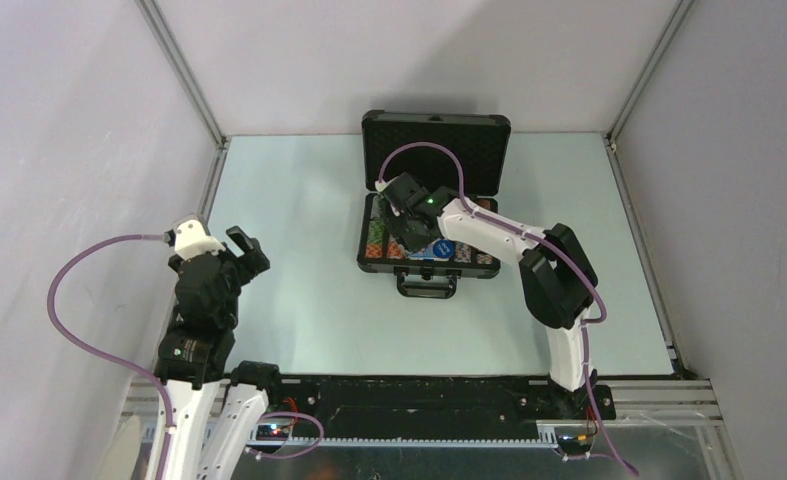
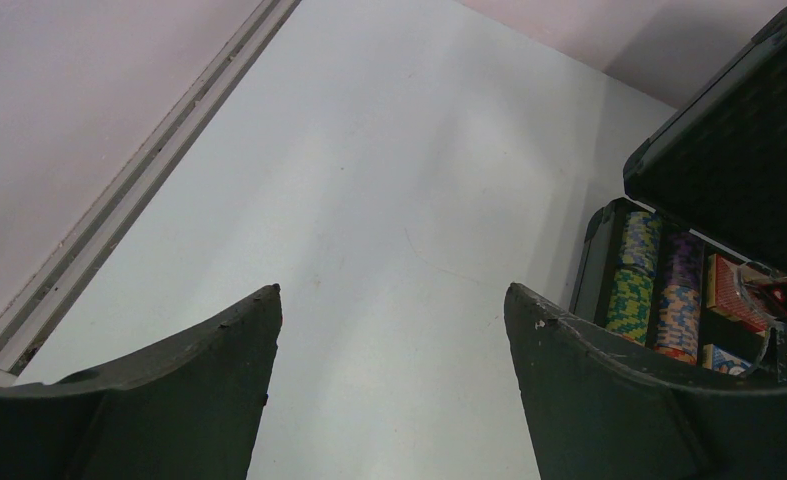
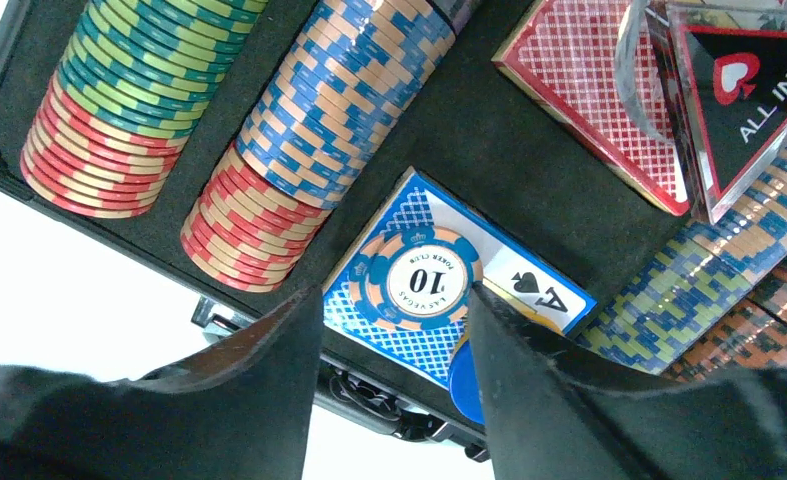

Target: Pack up texas hold em set

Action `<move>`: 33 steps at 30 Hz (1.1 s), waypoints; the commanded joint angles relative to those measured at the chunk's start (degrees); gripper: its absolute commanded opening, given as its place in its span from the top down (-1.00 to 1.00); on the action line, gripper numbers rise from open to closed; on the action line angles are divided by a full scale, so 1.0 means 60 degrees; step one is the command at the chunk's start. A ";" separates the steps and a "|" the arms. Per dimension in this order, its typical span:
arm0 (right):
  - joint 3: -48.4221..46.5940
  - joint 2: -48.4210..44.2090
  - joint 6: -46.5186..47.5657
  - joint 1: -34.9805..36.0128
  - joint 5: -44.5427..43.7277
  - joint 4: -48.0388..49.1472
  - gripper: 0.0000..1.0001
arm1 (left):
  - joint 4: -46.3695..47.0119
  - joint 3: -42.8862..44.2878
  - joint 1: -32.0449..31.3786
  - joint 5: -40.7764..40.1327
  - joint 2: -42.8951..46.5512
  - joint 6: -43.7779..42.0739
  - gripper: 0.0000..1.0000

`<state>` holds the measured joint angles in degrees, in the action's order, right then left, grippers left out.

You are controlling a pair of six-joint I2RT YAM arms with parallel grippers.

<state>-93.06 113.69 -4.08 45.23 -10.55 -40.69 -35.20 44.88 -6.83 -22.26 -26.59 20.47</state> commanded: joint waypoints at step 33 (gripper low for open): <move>-0.0738 0.0509 -0.0391 -0.0109 0.0449 -0.0434 -0.45 | 0.0233 -0.0016 0.0042 0.0031 0.0009 -0.0176 -0.74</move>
<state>-95.92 116.68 -5.02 43.51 -8.54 -41.54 -35.22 44.88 -6.83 -22.26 -26.59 20.47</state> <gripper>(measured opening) 0.737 0.867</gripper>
